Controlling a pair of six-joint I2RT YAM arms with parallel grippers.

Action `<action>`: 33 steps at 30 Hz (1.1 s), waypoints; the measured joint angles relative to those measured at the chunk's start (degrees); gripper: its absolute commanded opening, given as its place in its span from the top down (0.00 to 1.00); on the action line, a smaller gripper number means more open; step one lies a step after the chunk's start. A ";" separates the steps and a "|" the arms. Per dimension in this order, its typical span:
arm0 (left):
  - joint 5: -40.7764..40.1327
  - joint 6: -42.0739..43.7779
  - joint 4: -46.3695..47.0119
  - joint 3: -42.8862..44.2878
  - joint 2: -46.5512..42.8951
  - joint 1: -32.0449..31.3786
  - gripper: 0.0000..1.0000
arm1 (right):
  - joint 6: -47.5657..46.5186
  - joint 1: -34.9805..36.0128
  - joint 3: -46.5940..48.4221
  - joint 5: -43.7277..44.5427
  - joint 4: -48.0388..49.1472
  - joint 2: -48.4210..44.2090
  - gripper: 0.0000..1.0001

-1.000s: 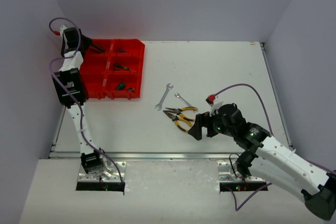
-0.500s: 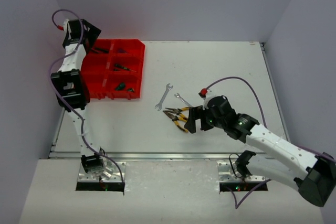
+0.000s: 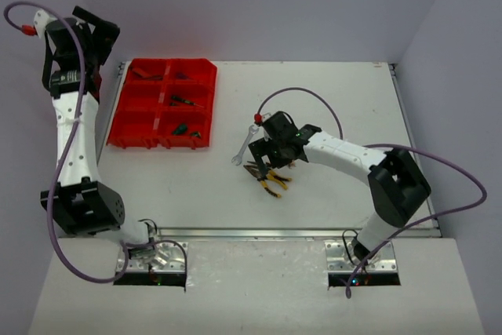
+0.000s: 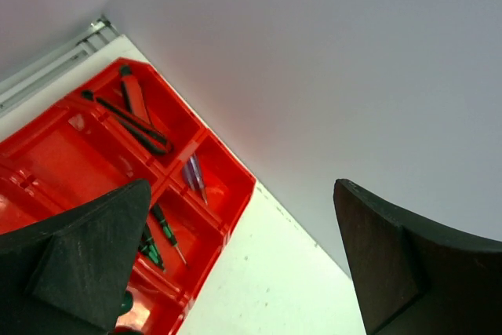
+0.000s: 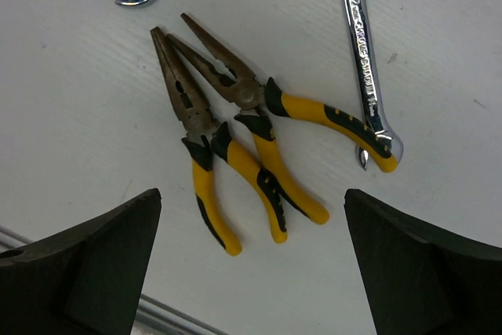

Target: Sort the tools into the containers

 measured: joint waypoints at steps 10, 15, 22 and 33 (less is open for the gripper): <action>18.02 3.54 2.41 -43.56 -36.01 -4.63 0.00 | -6.74 -5.46 13.60 1.94 -2.43 12.21 0.41; 22.21 8.82 2.37 -53.21 -52.99 -6.04 0.00 | -10.72 -10.84 22.01 -1.37 -4.56 21.02 0.43; 21.38 14.55 -0.22 -58.39 -56.02 -9.68 0.00 | -15.27 -12.50 27.21 -2.53 -8.95 29.04 0.61; 22.28 16.27 -0.54 -58.76 -55.71 -10.62 0.00 | -15.17 -12.10 25.74 -1.86 -9.05 28.70 0.52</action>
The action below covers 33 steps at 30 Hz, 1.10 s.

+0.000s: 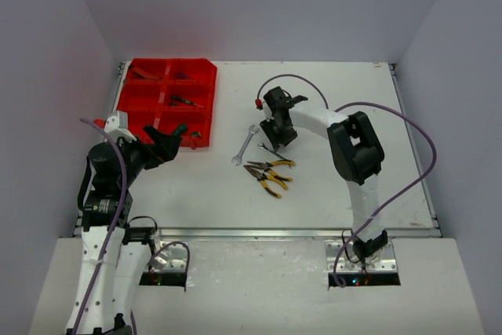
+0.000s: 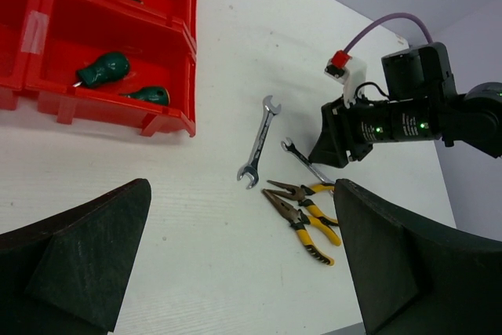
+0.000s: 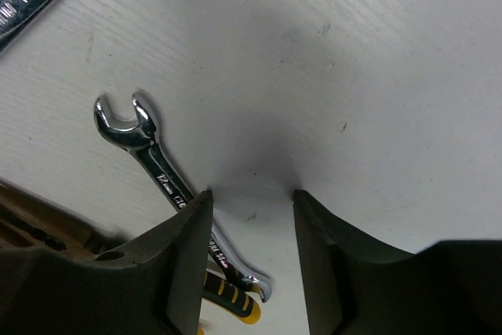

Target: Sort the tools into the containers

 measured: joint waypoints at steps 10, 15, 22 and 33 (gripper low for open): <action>0.68 0.58 0.00 0.00 -0.19 -0.48 0.00 | 2.21 1.15 -9.33 -4.17 3.76 -10.67 0.53; 0.77 0.66 0.00 0.00 -1.33 -0.48 0.00 | 1.23 2.73 -9.40 -5.91 5.26 -9.89 0.56; 0.83 0.74 0.05 0.00 -2.66 -0.48 0.00 | -1.04 4.92 -7.84 -5.63 6.18 -5.15 0.58; 1.48 0.74 0.49 -0.51 -2.53 -0.48 0.00 | -4.05 6.46 -7.38 -1.53 4.22 -4.30 0.47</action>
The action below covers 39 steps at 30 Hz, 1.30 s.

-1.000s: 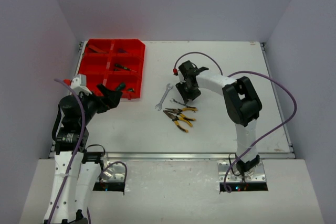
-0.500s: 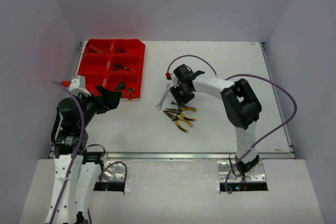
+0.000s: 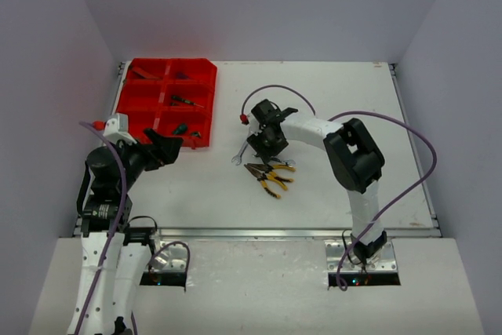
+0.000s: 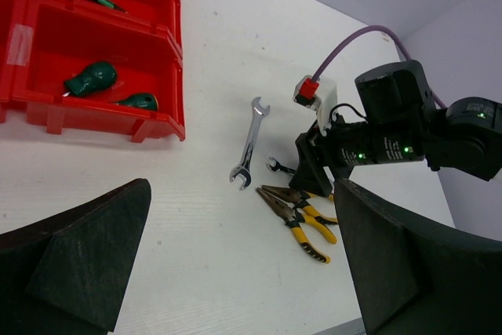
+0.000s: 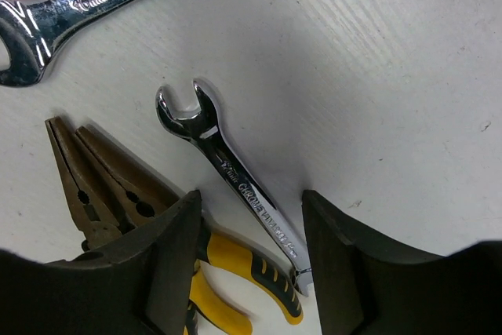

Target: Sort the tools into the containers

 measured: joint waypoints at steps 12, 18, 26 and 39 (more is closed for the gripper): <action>0.80 0.04 0.01 -0.14 1.21 -0.42 0.00 | 0.20 -2.80 5.61 -0.12 -6.07 3.50 0.79; 0.86 0.04 0.02 -0.14 0.90 -0.64 0.00 | 2.54 -6.55 7.12 1.68 -6.93 4.37 0.81; 1.06 0.04 0.04 -0.14 0.04 -0.68 0.00 | 7.54 -8.26 7.65 6.39 -7.47 4.65 0.57; 1.17 0.04 0.04 -0.14 -0.14 -0.72 0.00 | 8.94 -9.22 9.66 1.50 -9.62 6.03 1.00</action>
